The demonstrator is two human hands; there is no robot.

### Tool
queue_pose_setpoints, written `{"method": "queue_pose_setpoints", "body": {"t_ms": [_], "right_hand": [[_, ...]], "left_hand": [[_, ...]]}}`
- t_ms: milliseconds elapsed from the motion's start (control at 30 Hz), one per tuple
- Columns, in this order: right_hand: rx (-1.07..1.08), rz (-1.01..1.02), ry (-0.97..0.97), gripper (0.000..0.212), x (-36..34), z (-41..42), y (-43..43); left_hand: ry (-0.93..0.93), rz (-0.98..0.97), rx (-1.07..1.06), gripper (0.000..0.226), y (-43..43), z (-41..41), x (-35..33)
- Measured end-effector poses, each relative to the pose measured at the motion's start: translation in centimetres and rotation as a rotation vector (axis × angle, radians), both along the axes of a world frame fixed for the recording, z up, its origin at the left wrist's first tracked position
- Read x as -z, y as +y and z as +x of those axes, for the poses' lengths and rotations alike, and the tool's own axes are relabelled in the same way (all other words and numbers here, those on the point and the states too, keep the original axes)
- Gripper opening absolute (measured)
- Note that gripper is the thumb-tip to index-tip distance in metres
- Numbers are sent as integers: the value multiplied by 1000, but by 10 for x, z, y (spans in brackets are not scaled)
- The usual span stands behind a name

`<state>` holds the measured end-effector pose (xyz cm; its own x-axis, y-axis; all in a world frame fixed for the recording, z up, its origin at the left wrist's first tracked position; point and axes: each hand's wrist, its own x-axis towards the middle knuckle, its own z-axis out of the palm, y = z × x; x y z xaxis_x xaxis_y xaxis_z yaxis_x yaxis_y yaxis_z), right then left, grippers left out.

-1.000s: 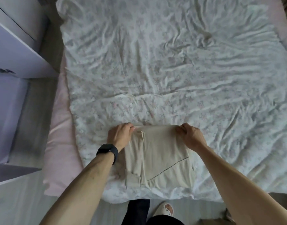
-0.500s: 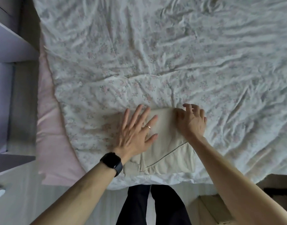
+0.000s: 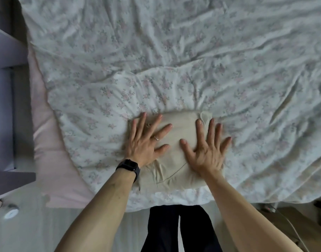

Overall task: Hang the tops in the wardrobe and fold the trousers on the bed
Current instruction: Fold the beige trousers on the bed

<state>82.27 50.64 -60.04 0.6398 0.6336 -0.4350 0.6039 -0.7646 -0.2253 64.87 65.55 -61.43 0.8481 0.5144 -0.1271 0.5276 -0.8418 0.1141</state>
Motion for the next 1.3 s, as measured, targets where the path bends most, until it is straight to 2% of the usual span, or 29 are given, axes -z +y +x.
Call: {"method": "queue_pose_setpoints", "body": {"t_ms": [167,300,400,467,533,600,700,733,800,900,1000,1067,1200,1233,1300], "right_hand": [[-20,-44,32,82,24,7,6],[37,-74,108,84,-17,5,0],[352,50,119,94,-55,-13,-35],[678,110,197,99,-81,-32,-64],[949,130,355,98,-93,-55,-86],[1134,170,549,93,-95,-74,-96],[1284,202,890,82,-83,-85,-101],[1283,220,948,80,-77,-85,-99],[1267,286,911,68,-63,-83,-95],[1246,324,763,42,-57,-74,-87],[1167,378,654,29,-66,-59,-89],[1093,440,594,31,-75,-38,-88],[938,525,501,51,-92,37,-54],[887,529,480,52,-92,52,-43],[761,507,431,54,-92,75,-20]], "left_hand": [[129,-15,-24,73,3,7,17],[131,-114,-15,62,10,20,-25],[91,-315,-125,40,29,42,-60],[144,-555,-202,49,43,66,-81],[260,-730,-227,61,55,88,-94],[413,-763,-238,62,63,101,-99],[474,-761,-273,59,65,113,-92],[471,-773,-293,63,67,113,-87],[449,-879,-355,69,67,112,-84],[413,-1167,-507,49,61,103,-94],[340,-1249,-565,26,46,82,-111],[164,-1308,-656,32,34,61,-116],[-184,-1381,-846,61,2,25,-119],[-245,-1376,-900,62,-8,20,-120],[-354,-1345,-995,43,-31,17,-117]]}}
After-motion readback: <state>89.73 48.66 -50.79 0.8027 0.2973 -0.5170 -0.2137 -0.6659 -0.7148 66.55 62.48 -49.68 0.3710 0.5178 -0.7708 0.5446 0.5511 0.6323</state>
